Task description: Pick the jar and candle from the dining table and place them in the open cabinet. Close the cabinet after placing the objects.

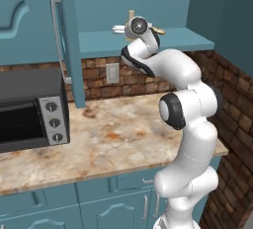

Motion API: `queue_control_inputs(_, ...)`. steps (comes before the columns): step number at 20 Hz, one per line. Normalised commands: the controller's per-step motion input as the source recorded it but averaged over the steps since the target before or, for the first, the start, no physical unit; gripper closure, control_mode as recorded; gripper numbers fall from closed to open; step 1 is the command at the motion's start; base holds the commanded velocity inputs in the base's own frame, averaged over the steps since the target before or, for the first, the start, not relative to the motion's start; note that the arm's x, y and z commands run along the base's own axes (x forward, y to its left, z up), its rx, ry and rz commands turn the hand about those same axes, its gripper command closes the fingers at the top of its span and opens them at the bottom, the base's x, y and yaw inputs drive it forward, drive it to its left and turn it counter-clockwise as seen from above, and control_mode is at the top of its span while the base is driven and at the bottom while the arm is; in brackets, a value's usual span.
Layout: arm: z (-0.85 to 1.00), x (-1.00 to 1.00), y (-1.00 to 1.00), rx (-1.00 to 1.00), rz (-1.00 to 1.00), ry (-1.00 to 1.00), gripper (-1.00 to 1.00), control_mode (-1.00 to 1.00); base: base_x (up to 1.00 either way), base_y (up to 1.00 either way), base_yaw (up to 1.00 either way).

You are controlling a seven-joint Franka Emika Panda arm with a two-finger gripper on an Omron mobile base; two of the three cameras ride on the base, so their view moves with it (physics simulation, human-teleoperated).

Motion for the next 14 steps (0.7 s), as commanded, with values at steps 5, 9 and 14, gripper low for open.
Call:
queue_control_inputs(5, 0.00, -0.01, 0.01, 0.00, 0.00, 0.00, -1.00, -1.00, 0.00, 0.00, 0.00)
queue_control_inputs(9, 0.00, -0.33, 0.11, 0.00, 0.00, -0.01, -1.00, -1.00, 0.00, 0.00, 0.00)
queue_control_inputs(14, 0.09, -0.47, 0.05, 0.01, 0.01, -0.03, -1.00, -1.00, 0.00, 0.00, 0.00)
